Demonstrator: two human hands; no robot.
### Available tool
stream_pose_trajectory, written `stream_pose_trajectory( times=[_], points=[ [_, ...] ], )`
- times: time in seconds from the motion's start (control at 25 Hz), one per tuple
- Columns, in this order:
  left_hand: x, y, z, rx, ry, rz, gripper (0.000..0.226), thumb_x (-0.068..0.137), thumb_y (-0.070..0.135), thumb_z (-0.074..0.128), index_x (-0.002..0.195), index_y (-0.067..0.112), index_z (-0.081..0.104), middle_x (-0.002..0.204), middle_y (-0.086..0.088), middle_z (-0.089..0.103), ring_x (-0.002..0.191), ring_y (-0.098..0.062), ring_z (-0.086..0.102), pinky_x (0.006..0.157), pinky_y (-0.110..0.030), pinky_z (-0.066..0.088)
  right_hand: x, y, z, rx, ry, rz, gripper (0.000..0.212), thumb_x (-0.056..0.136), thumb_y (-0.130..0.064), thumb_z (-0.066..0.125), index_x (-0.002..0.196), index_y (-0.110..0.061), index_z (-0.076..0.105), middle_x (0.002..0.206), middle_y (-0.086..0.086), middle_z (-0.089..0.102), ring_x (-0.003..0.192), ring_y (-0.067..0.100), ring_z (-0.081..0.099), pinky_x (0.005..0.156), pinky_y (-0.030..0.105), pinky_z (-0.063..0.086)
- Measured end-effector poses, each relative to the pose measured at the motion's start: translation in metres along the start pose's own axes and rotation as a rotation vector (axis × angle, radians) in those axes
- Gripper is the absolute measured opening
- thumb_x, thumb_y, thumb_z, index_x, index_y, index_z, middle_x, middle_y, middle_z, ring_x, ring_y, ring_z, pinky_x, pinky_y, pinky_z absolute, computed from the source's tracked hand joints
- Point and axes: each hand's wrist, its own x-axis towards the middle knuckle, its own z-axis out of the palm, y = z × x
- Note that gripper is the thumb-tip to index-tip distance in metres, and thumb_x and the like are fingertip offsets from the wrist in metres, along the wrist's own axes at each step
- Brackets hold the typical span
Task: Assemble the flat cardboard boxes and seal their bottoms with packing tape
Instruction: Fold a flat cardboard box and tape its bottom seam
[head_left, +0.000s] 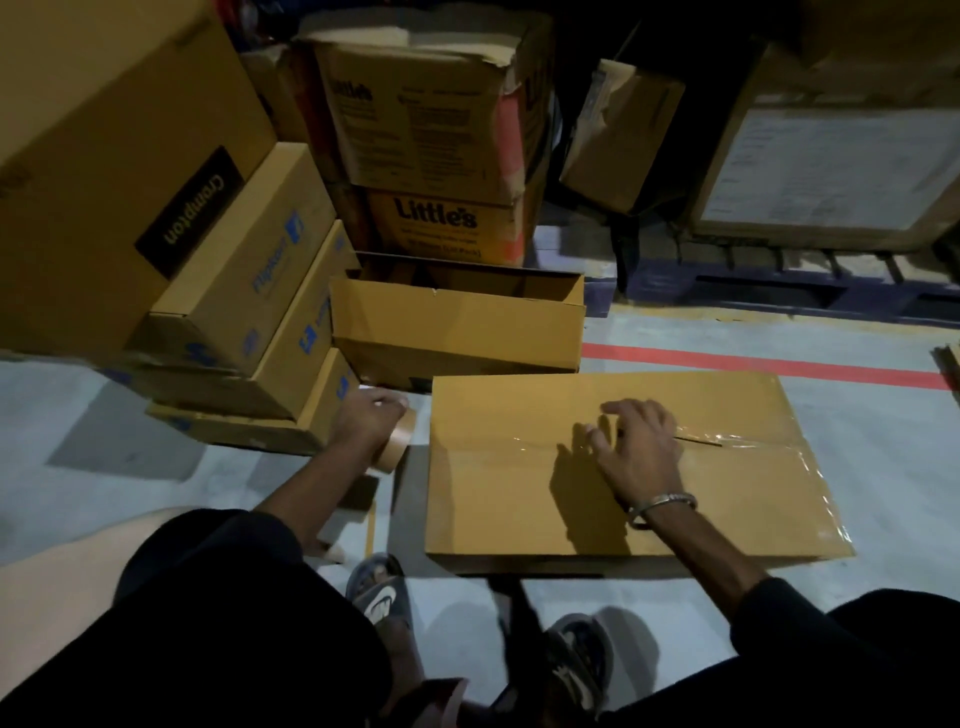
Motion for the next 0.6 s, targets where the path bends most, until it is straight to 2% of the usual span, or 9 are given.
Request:
stream_pose_trajectory(
  times=[0.12,0.24,0.32,0.4,0.44,0.52,0.6],
  points=[
    [-0.013,0.013,-0.007,-0.197,-0.019,-0.004,0.009,0.089,0.025,0.074,0.087,0.028,0.082,0.102,0.003,0.072,0.101,-0.028,0.065,0.084,-0.040,0.053,-0.004,-0.062,0.023,0.211,-0.166,-0.127,0.032,0.096,-0.044,0.068,0.120,-0.025,0.072,0.127,-0.005,0.067,0.128,0.016,0.049,0.102,0.037,0.044],
    [-0.043,0.015,-0.001,-0.418,-0.088,-0.248,0.010,0.093,0.022,0.068,0.090,0.026,0.077,0.107,-0.006,0.071,0.101,-0.032,0.065,0.075,-0.037,0.051,0.011,-0.137,0.034,0.570,-0.407,-0.031,0.030,0.094,-0.046,0.071,0.114,-0.024,0.076,0.117,-0.012,0.071,0.110,0.005,0.062,0.093,0.028,0.049],
    [-0.058,0.013,0.004,-0.505,-0.106,-0.360,0.012,0.094,0.021,0.065,0.100,0.025,0.075,0.110,-0.010,0.069,0.100,-0.031,0.062,0.071,-0.036,0.049,0.025,-0.168,0.044,0.696,-0.650,0.117,0.035,0.090,-0.044,0.077,0.114,-0.019,0.077,0.112,-0.006,0.073,0.103,0.013,0.065,0.087,0.030,0.050],
    [-0.070,0.014,0.008,-0.545,-0.103,-0.350,0.016,0.097,0.019,0.060,0.105,0.024,0.074,0.109,-0.010,0.068,0.096,-0.027,0.060,0.066,-0.033,0.045,0.031,-0.177,0.053,0.757,-0.852,0.194,0.043,0.087,-0.037,0.080,0.119,-0.009,0.074,0.107,0.005,0.074,0.098,0.021,0.067,0.085,0.034,0.052],
    [-0.074,0.015,0.008,-0.539,-0.092,-0.334,0.017,0.098,0.020,0.059,0.106,0.025,0.073,0.110,-0.009,0.067,0.097,-0.027,0.060,0.064,-0.032,0.043,0.033,-0.175,0.055,0.773,-0.906,0.190,0.043,0.087,-0.033,0.080,0.120,-0.006,0.074,0.106,0.008,0.074,0.096,0.021,0.067,0.085,0.035,0.053],
    [-0.074,0.012,0.010,-0.527,-0.075,-0.319,0.016,0.099,0.022,0.059,0.103,0.028,0.073,0.112,-0.008,0.069,0.101,-0.028,0.061,0.062,-0.031,0.043,0.034,-0.172,0.058,0.758,-0.897,0.145,0.033,0.086,-0.025,0.081,0.114,-0.007,0.078,0.107,0.009,0.077,0.098,0.019,0.069,0.089,0.034,0.056],
    [-0.073,0.011,0.009,-0.515,-0.074,-0.334,0.014,0.099,0.024,0.061,0.102,0.029,0.073,0.112,-0.009,0.068,0.101,-0.029,0.062,0.062,-0.031,0.044,0.032,-0.171,0.054,0.749,-0.823,0.134,0.029,0.083,-0.022,0.084,0.109,-0.009,0.080,0.106,0.006,0.079,0.095,0.013,0.072,0.082,0.024,0.055]
  ],
)
